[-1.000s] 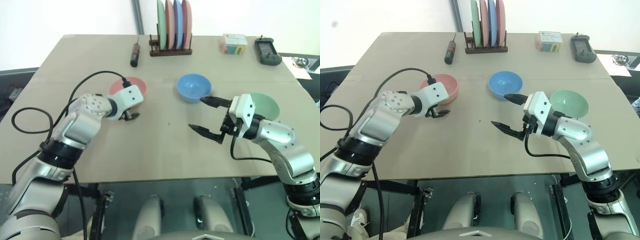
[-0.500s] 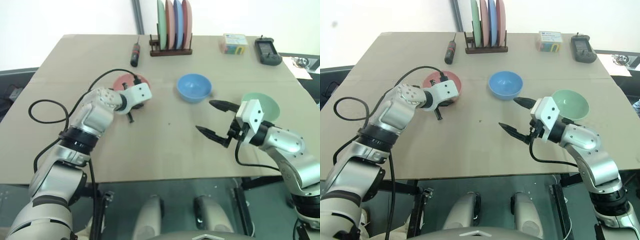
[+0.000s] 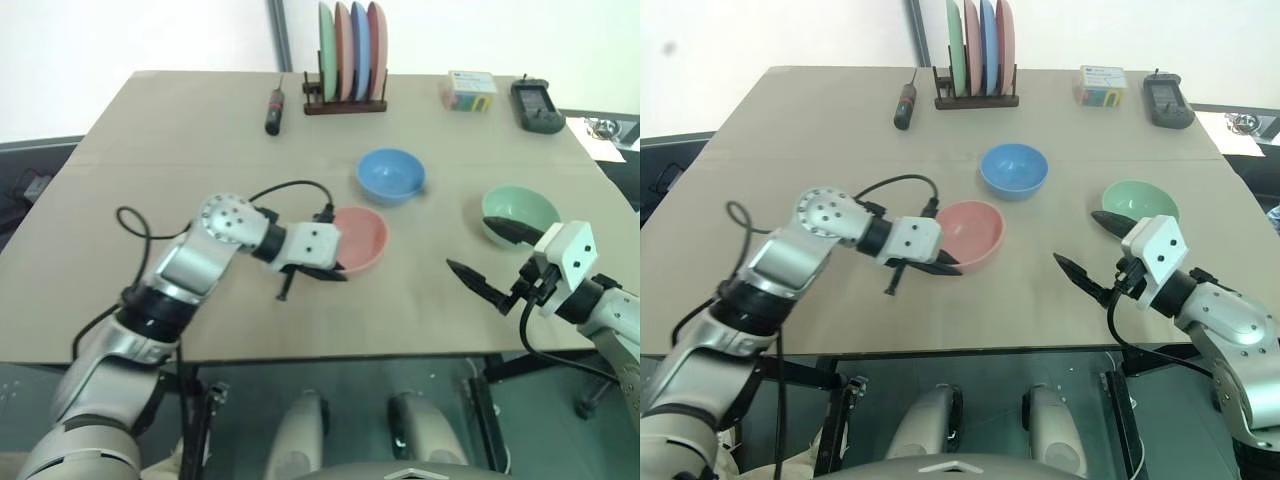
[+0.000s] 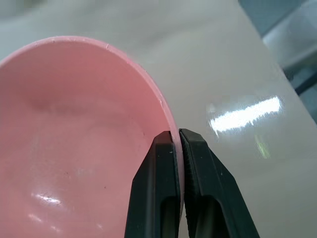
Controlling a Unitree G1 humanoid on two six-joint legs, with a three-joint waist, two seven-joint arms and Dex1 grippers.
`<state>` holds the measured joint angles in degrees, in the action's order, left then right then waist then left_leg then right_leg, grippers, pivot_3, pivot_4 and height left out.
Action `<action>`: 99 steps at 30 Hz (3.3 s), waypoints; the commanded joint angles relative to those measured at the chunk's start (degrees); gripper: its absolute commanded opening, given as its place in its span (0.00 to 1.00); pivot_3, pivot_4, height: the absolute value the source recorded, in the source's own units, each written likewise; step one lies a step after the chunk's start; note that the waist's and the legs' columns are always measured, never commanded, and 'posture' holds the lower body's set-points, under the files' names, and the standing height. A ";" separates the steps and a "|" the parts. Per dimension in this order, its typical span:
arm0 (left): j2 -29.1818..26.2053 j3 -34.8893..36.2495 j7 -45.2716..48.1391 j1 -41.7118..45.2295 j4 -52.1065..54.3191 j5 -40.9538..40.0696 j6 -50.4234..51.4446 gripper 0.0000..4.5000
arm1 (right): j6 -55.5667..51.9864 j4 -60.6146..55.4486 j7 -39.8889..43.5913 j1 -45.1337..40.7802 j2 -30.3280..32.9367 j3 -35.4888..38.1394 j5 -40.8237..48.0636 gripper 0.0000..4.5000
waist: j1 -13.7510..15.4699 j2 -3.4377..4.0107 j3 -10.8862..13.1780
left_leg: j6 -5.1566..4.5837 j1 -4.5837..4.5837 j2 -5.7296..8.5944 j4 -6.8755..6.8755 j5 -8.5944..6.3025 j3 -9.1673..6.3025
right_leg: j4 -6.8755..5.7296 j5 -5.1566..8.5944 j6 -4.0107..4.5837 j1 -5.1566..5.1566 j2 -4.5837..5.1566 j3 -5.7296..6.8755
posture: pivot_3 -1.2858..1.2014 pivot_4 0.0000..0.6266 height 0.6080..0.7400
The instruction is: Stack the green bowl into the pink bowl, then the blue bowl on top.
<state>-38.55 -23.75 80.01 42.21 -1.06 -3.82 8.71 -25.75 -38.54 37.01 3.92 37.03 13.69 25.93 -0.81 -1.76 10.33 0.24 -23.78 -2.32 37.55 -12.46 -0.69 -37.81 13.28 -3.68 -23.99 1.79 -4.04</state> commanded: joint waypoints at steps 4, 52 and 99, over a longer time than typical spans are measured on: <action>4.79 -1.33 -0.49 3.51 -4.66 2.01 -2.72 0.17 | -0.18 -4.14 -1.19 2.76 0.69 2.61 0.56 1.00 | -0.16 0.01 -0.01 | 0.00 0.00 0.02 -0.03 0.00 -0.02 | -0.02 -0.04 -0.06 -0.01 -0.01 0.00 | 0.52 0.24 1.00; -9.55 49.07 7.89 -33.85 7.86 -45.89 16.36 0.81 | -4.06 42.62 9.05 -36.21 8.81 -20.18 -24.75 0.02 | -1.58 0.16 0.00 | 0.00 0.01 -0.02 -0.24 -0.01 0.09 | 0.06 -0.14 0.20 -0.14 0.05 -0.04 | 0.52 0.24 1.00; -3.88 61.29 -5.77 -58.03 23.46 -51.03 14.15 0.81 | 56.23 102.05 5.03 -74.92 -13.18 -43.15 -46.94 0.99 | -3.33 0.16 0.09 | 0.02 -0.14 -0.06 -0.61 -0.01 0.27 | 0.10 -0.24 0.11 -0.52 0.08 -0.13 | 0.52 0.24 1.00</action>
<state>-42.78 34.26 75.01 -14.13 19.19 -53.12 22.97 26.28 59.65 45.01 -67.78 24.79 -29.10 -18.37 -4.14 -1.60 10.43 0.25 -23.92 -2.38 36.92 -12.47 -0.42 -37.71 13.03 -3.57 -24.51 1.88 -4.17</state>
